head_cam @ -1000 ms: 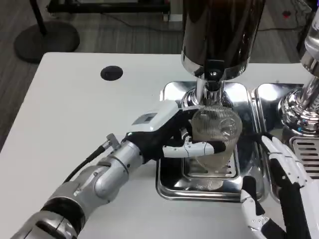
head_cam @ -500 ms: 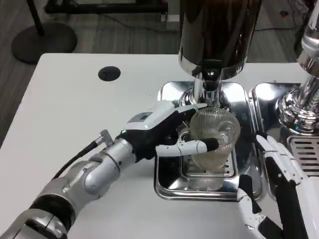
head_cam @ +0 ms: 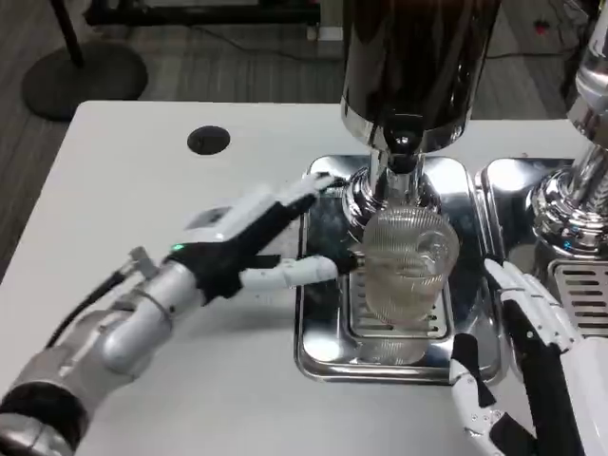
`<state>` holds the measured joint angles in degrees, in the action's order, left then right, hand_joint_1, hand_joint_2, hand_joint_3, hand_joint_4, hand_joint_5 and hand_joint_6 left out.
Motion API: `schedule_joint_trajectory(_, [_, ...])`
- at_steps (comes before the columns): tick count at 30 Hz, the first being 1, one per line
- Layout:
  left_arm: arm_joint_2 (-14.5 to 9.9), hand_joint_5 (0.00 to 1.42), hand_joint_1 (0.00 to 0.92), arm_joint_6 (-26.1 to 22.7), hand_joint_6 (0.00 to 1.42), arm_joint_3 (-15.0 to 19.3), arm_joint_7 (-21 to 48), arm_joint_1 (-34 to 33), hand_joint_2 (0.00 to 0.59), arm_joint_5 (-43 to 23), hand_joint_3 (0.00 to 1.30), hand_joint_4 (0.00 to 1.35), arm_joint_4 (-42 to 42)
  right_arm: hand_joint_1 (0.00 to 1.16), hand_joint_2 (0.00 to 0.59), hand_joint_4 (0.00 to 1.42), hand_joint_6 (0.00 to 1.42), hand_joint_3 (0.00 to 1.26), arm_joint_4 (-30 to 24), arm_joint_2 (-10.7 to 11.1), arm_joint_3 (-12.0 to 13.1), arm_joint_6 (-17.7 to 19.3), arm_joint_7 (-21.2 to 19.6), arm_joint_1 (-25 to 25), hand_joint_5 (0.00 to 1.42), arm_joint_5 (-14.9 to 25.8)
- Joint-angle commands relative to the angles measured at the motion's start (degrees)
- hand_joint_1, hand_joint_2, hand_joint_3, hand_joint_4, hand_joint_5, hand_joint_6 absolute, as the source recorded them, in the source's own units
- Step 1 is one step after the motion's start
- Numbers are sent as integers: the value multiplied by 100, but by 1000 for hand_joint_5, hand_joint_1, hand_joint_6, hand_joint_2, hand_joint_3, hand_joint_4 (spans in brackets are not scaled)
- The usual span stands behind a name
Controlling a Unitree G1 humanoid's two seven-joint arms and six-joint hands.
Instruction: Grasp the cup under the faucet to collect the drink, then remove the cup.
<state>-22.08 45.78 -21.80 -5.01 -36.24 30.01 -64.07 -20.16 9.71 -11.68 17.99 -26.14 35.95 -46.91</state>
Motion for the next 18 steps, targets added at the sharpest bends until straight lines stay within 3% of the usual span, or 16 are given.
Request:
schedule_joint_trajectory(1, [-318, 69, 0, 254, 222, 181, 107, 281, 61, -170, 79, 0, 336, 505, 520, 142, 281, 197, 73, 43, 15, -5, 93, -103, 143, 91])
schedule_joint_trajectory(12, [-857, 38, 0, 704, 147, 588, 590, 1141, 60, -658, 89, 0, 1455, 505, 520, 149, 282, 203, 91, 53, 94, -51, 277, -258, 144, 285])
schedule_joint_trajectory(18, [-1031, 37, 0, 719, 138, 763, 849, 1524, 66, -860, 89, 0, 1905, 505, 520, 158, 282, 208, 59, 19, 165, -106, 373, -333, 157, 402])
